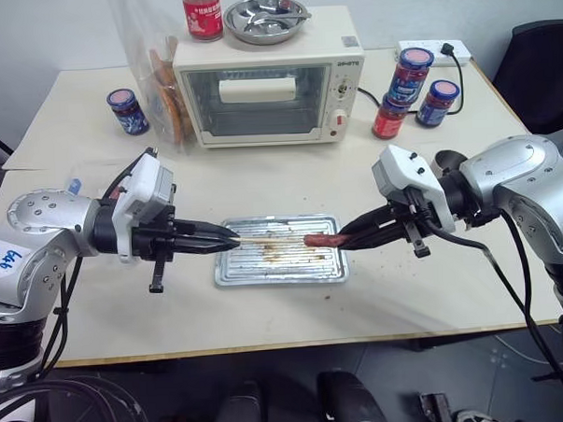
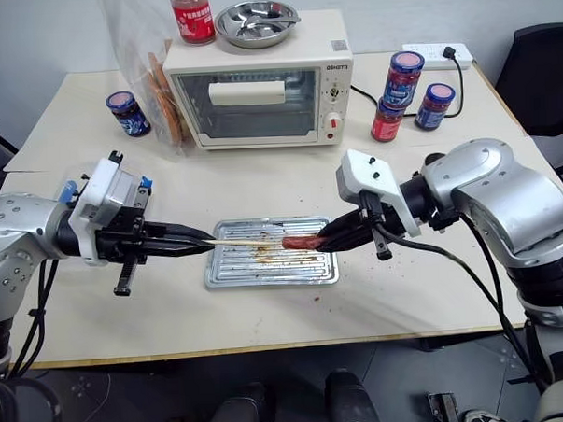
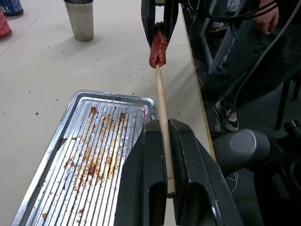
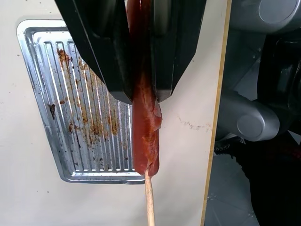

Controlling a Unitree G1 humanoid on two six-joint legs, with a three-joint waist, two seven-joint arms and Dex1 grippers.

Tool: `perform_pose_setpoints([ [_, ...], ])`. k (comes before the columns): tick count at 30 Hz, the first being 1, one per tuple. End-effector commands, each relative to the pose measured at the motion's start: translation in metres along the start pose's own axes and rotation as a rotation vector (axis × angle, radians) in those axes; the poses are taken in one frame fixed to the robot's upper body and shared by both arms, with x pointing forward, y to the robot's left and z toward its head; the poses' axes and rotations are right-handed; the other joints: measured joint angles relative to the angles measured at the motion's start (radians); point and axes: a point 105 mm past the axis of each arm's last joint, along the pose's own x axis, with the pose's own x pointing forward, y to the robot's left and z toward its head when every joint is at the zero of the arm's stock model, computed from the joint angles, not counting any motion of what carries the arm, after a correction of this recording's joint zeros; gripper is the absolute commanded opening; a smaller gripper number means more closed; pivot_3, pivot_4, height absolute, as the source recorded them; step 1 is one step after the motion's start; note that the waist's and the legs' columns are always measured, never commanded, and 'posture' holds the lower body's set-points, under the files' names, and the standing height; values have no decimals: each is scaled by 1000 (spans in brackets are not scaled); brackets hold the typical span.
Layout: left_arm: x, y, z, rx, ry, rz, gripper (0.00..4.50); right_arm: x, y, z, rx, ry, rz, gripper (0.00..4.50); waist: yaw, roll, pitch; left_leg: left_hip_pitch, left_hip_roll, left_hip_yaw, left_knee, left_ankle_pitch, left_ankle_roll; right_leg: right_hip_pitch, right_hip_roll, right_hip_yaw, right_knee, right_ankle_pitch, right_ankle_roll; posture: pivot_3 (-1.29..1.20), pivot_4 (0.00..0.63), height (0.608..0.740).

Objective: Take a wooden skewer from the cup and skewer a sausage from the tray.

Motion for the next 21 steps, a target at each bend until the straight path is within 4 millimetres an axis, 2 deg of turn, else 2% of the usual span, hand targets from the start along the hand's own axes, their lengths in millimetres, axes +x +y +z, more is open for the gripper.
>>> perform_pose_setpoints([
  [1,0,-1,9,54,-9,-2,0,-4,2,7,-49,-10,-15,426,0,0,0,0,0,0,0,0,0,0,0,0,0,0,0,0,150,740],
  [14,-1,1,8,53,-6,1,0,-5,0,4,-40,-4,-28,426,0,0,0,0,0,0,0,0,0,0,0,0,0,0,0,0,150,740],
  [21,3,-1,7,49,-10,-11,0,-4,1,9,-41,-21,-23,426,1,0,0,0,0,0,0,0,0,0,0,0,0,0,0,0,150,740],
])
